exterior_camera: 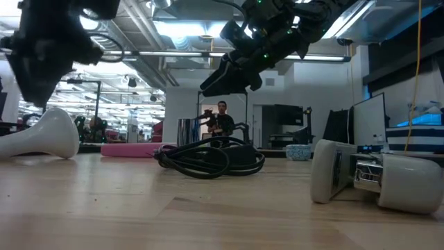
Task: Screw lightbulb
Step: Insert light bulb into the lamp
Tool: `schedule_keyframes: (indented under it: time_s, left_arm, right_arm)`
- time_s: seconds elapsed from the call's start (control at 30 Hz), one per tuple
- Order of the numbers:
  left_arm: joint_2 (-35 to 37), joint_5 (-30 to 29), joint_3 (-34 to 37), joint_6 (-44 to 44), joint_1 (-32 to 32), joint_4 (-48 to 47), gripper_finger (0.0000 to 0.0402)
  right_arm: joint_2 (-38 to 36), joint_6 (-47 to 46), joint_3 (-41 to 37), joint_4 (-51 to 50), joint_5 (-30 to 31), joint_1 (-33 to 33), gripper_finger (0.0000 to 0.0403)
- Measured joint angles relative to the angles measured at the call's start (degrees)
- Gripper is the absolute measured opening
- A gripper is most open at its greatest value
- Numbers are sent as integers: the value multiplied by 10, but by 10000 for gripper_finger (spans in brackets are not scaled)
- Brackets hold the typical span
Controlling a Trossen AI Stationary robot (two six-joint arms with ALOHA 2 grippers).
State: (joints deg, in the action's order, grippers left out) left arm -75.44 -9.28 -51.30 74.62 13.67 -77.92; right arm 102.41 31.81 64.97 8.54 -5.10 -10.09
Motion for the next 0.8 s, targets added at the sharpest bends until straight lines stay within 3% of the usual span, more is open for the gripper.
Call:
schedule_keyframes:
  time_s: [0.43,0.8]
  left_arm:
    - [-1,2,110,64,-13,81,194]
    - [-1,-1,107,77,-54,83,194]
  right_arm:
    - [0,0,0,-19,0,0,317]
    - [0,0,0,-18,0,0,317]
